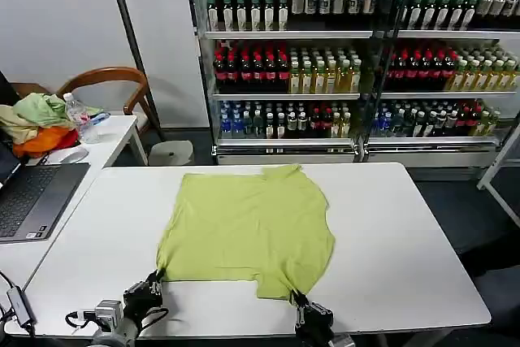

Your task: Fold and organize the clothes.

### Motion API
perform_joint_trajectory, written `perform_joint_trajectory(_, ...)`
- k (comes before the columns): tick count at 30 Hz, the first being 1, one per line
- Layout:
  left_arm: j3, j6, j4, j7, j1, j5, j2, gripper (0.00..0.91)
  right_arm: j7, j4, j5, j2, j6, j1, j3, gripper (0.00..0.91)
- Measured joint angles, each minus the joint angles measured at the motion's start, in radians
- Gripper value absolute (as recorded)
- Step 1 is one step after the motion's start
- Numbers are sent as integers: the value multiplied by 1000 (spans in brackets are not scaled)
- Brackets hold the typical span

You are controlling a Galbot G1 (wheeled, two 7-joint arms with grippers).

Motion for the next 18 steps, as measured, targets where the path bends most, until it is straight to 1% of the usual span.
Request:
perform_joint_trajectory(8, -20, -10, -46, 2, 39, -10, 11, 40, -23, 64, 4, -37, -2, -50, 40, 0)
perform_joint_trajectory(15, -50, -12, -122, 0, 107, -18, 21, 50, -33, 126, 2, -77, -2, -112, 76, 0)
perform_joint_trajectory(18, -62, -16, -151, -1, 139, -18, 26, 40, -36, 150, -1, -90, -2, -142, 89, 0)
